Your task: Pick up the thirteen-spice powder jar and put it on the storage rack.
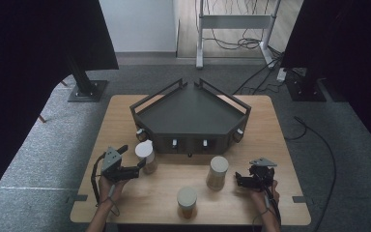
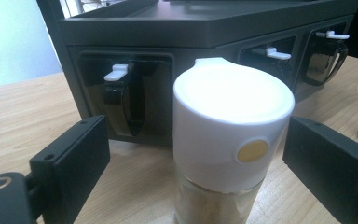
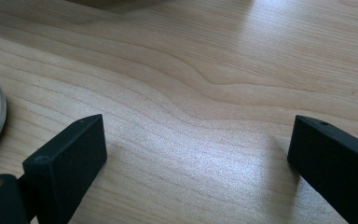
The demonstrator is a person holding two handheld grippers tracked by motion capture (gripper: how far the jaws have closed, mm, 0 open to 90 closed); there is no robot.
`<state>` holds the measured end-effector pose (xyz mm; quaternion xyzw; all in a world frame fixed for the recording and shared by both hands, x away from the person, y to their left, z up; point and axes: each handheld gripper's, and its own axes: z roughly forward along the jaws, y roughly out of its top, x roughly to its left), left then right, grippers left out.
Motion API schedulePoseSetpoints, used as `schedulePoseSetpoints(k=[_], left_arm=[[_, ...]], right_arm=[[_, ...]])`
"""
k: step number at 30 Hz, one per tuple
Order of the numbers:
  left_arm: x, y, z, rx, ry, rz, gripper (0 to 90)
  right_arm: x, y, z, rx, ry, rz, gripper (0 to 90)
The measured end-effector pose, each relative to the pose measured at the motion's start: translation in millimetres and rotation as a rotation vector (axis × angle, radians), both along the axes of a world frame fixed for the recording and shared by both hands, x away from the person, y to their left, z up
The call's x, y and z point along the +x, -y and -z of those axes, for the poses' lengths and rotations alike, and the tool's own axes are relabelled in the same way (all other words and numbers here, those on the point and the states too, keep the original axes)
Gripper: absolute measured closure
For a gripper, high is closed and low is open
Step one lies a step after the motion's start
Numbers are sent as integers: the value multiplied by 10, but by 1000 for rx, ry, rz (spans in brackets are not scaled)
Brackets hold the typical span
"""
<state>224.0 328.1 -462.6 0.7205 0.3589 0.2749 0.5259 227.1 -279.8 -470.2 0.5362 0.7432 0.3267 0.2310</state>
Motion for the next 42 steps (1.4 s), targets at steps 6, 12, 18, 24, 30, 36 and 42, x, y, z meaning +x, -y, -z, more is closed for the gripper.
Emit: schedulePoseSetpoints(k=[6, 12, 18, 24, 30, 36, 42], left_arm=[[31, 38, -8, 6, -3, 8, 72], [63, 87, -13, 6, -4, 19, 76], [107, 144, -16, 9, -5, 25, 105], [133, 165, -2, -2, -13, 26, 157], [158, 140, 35, -48, -39, 33, 292], [111, 192, 4, -13, -20, 16, 305], [112, 165, 16, -40, -30, 4, 305]], right_arm=[[-3, 1, 0, 0, 0, -1, 38], [-6, 3, 0, 0, 0, -2, 38], [-11, 4, 0, 0, 0, -4, 38], [-14, 3, 0, 0, 0, -3, 38], [-18, 4, 1, 0, 0, -4, 38], [-20, 5, 1, 0, 1, -4, 38], [-21, 5, 1, 0, 1, -5, 38]])
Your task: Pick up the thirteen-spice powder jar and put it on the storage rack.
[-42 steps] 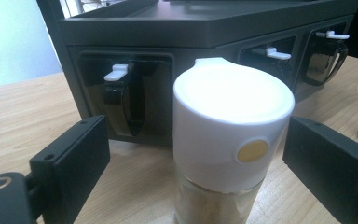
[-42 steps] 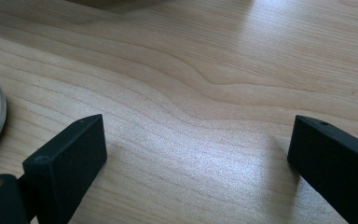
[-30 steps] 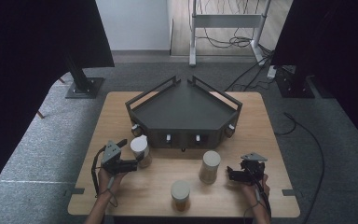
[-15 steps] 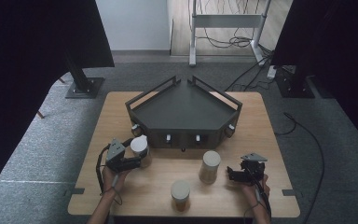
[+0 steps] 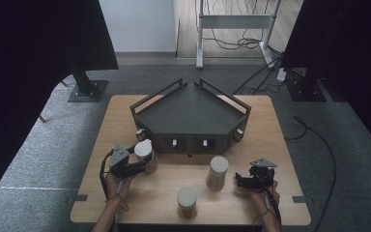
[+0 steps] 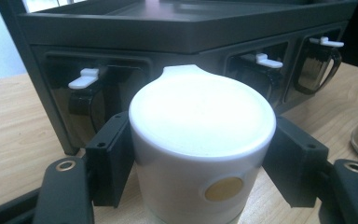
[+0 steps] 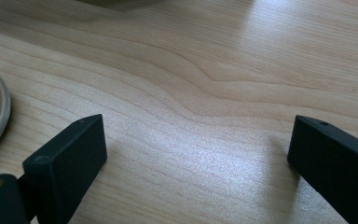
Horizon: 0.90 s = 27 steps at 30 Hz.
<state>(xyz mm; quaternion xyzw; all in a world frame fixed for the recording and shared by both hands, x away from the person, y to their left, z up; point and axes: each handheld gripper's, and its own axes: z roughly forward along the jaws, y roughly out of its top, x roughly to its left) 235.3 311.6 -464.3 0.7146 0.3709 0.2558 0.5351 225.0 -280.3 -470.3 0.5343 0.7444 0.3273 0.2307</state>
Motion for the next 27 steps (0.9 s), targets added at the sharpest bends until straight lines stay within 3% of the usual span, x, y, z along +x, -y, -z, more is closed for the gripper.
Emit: schedulePoseSetpoints(k=[6, 9, 27], left_arm=[[14, -99, 33, -69, -31, -22, 306], [10, -110, 36, -78, -33, -27, 306], [-39, 40, -29, -1, 4, -37, 309]], right_arm=[[-1, 0, 0, 0, 0, 0, 39], [-1, -1, 0, 0, 0, 0, 38], [-1, -1, 0, 0, 0, 0, 38]])
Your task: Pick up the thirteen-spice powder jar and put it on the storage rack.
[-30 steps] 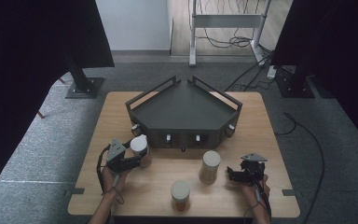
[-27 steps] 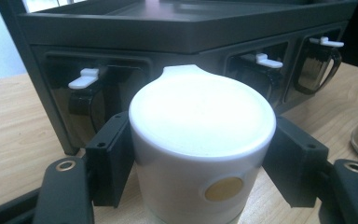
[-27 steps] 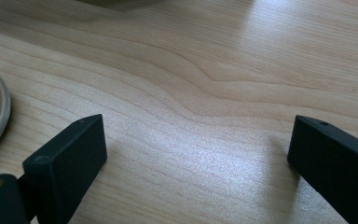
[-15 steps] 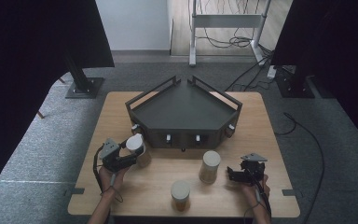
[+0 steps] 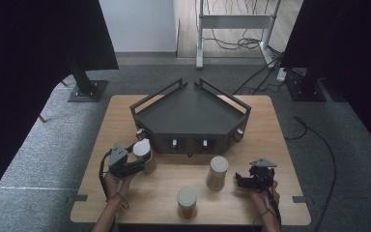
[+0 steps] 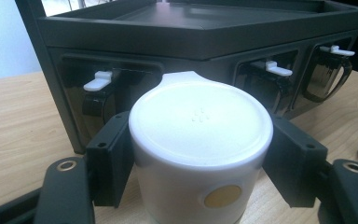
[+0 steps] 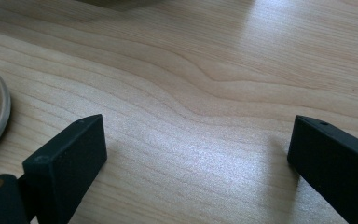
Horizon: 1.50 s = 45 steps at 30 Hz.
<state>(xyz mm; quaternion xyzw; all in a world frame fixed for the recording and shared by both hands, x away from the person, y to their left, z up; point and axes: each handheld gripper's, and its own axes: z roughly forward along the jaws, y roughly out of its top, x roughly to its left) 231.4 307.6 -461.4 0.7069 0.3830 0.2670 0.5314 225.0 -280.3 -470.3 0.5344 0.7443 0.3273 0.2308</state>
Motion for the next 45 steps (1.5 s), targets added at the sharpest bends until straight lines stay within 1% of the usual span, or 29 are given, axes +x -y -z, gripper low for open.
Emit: schedulePoseSetpoints(k=[7, 10, 15, 22, 27, 34, 45], left_arm=[[-20, 22, 2, 12, 9, -15, 309], [-34, 32, 24, 17, 21, -12, 309], [-58, 76, 32, 40, 39, -11, 310], [-69, 74, 35, 29, 39, -27, 310], [-83, 58, 15, 20, 48, -30, 311], [-87, 45, -40, 23, 55, -27, 311], [-87, 1, -147, 15, 67, -24, 311]], right_arm=[[0, 0, 0, 0, 0, 0, 39], [0, 0, 0, 0, 0, 0, 38], [0, 0, 0, 0, 0, 0, 38], [0, 0, 0, 0, 0, 0, 38], [0, 0, 0, 0, 0, 0, 38], [0, 0, 0, 0, 0, 0, 39], [0, 0, 0, 0, 0, 0, 39]])
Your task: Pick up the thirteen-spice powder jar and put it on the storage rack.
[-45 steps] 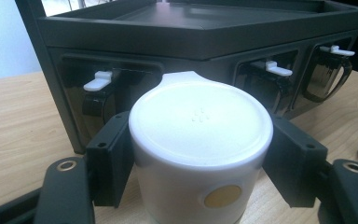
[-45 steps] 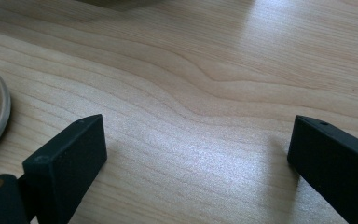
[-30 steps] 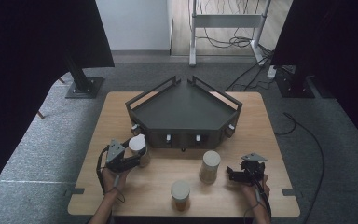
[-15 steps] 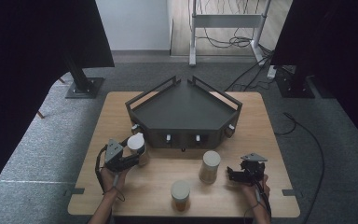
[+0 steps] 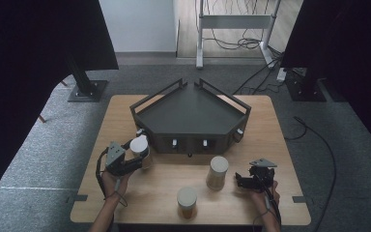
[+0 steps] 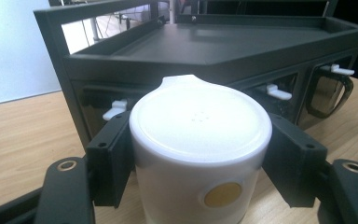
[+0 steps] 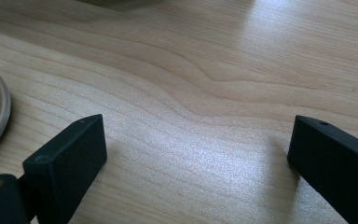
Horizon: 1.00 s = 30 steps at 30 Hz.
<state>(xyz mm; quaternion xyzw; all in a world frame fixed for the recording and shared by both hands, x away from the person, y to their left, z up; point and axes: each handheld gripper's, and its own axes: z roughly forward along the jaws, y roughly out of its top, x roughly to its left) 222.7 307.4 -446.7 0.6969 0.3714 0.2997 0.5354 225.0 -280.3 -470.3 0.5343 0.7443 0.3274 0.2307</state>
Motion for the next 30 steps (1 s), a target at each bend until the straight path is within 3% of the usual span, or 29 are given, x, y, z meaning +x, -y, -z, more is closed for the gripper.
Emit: schedulePoseSetpoints(k=[30], left_arm=[[64, -102, -460, -3, 28, 12, 311]], right_arm=[[-2, 0, 0, -1, 0, -1, 37]])
